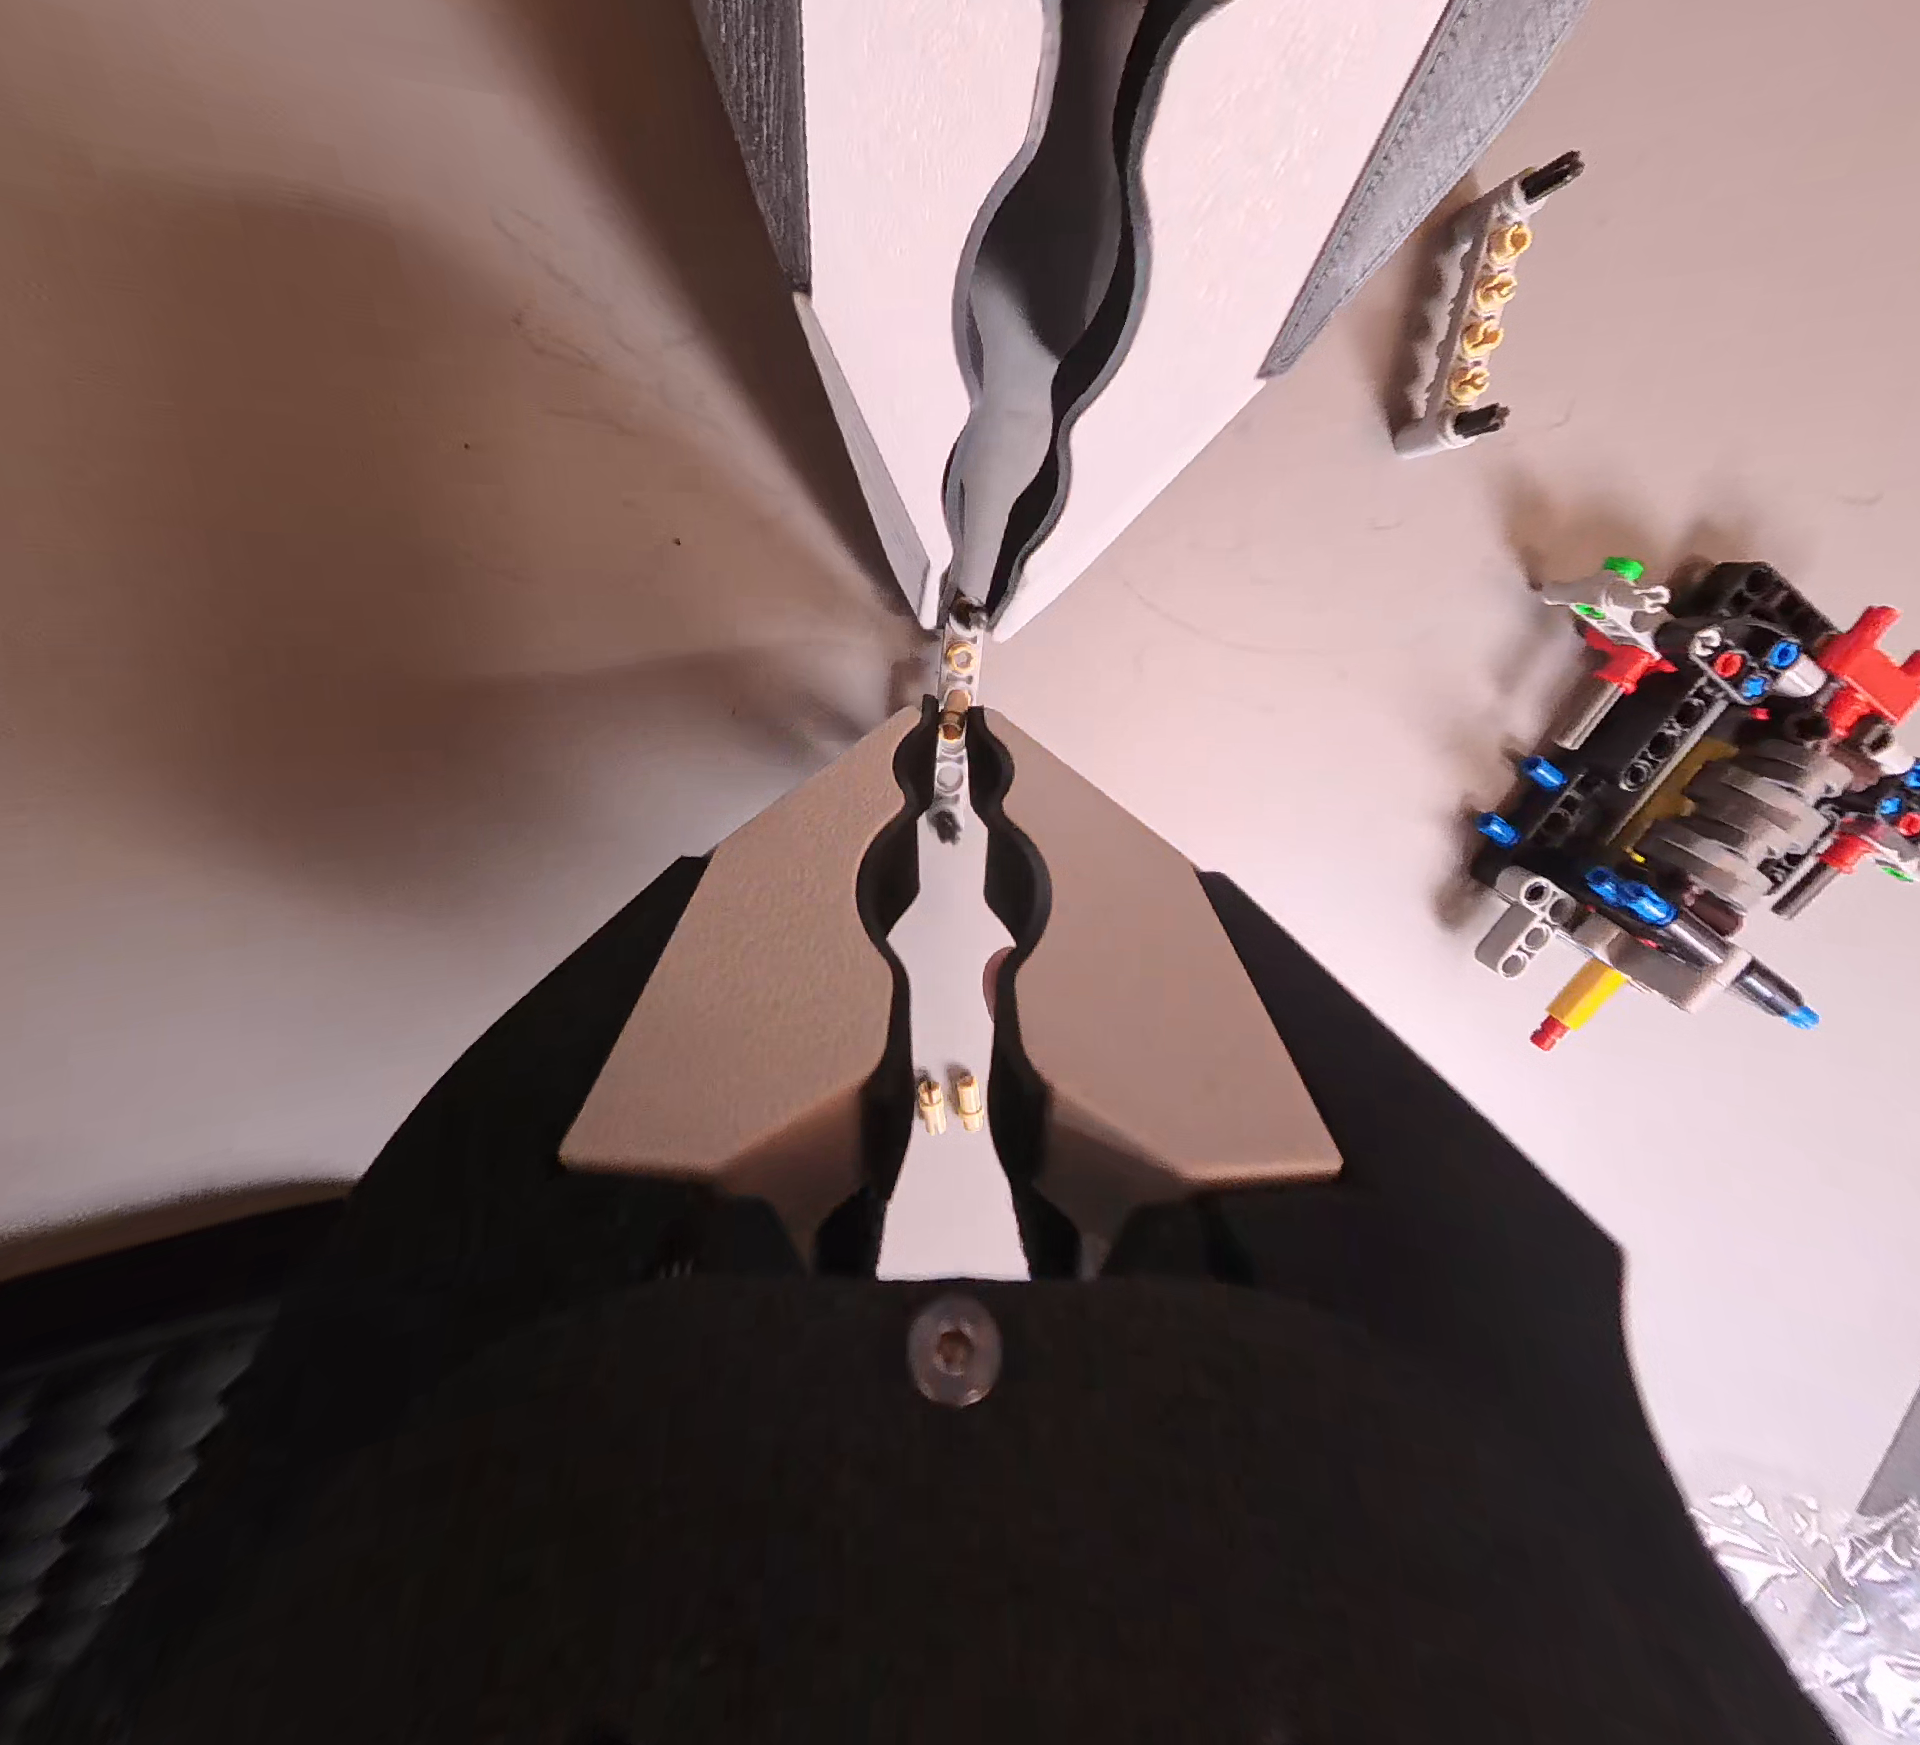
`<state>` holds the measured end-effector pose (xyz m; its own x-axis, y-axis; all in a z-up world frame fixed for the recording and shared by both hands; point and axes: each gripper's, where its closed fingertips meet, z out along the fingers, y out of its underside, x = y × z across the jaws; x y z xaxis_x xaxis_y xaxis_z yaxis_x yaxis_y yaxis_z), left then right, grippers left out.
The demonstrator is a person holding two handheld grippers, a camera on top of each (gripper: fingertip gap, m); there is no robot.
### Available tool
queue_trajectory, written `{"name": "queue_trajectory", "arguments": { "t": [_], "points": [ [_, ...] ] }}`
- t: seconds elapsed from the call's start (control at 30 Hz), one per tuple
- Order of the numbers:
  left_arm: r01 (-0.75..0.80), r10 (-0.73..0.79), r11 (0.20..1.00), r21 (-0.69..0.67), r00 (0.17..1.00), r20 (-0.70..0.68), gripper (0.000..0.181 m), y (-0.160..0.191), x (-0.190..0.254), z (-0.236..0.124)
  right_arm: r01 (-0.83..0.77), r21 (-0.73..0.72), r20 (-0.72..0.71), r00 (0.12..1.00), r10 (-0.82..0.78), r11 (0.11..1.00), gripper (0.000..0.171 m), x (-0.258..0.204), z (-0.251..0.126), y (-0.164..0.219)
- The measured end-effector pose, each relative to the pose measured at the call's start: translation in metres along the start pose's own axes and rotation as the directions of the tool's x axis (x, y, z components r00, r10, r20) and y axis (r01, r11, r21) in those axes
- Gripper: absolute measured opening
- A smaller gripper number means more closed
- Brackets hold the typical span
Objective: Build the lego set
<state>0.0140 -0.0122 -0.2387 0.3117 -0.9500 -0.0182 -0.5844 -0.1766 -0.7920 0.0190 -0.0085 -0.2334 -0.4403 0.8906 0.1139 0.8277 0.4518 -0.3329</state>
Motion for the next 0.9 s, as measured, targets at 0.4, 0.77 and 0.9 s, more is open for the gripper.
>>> {"name": "queue_trajectory", "arguments": {
  "t": [0.4,0.77,0.9],
  "points": [
    [0.02,-0.02,1.0,0.001,1.0,-0.02,0.006,0.0,-0.0012,-0.0001,0.029,-0.081,0.063,0.998,-0.024,0.996,0.003,0.002,0.0027,0.0011],
    [0.025,-0.025,1.0,0.003,0.997,-0.075,0.006,0.0001,0.0046,-0.0005,0.042,-0.114,0.174,0.985,-0.022,0.993,0.002,-0.0048,0.0024,0.0003],
    [0.054,-0.054,0.999,0.001,0.994,-0.097,0.006,0.0005,0.0044,-0.0006,0.071,-0.107,0.171,0.984,-0.052,0.992,0.003,-0.0044,0.0033,0.0009]
  ]
}}
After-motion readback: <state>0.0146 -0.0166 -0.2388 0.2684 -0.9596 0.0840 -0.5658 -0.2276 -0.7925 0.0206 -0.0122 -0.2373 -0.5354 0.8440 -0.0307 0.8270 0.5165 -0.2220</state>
